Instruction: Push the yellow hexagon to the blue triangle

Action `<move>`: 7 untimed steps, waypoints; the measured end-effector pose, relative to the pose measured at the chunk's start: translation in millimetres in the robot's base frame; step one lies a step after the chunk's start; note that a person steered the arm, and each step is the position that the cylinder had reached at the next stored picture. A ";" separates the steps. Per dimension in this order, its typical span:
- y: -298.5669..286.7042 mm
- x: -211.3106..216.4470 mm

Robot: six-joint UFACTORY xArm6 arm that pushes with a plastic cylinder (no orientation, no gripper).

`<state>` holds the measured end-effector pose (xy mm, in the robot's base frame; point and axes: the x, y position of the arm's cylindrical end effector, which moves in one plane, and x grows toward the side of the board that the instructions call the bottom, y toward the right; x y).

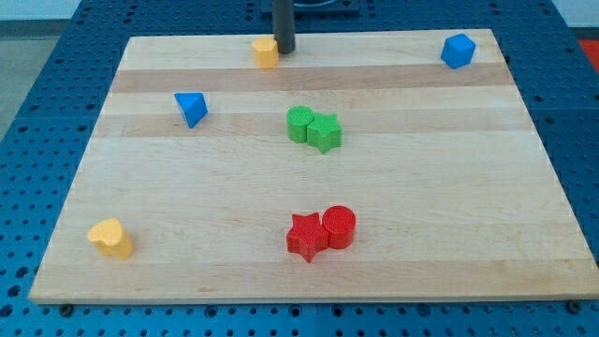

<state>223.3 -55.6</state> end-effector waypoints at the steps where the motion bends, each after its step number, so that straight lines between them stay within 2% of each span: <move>1: -24.1 1.7; 5: -88.9 52.8; 7: -97.6 67.1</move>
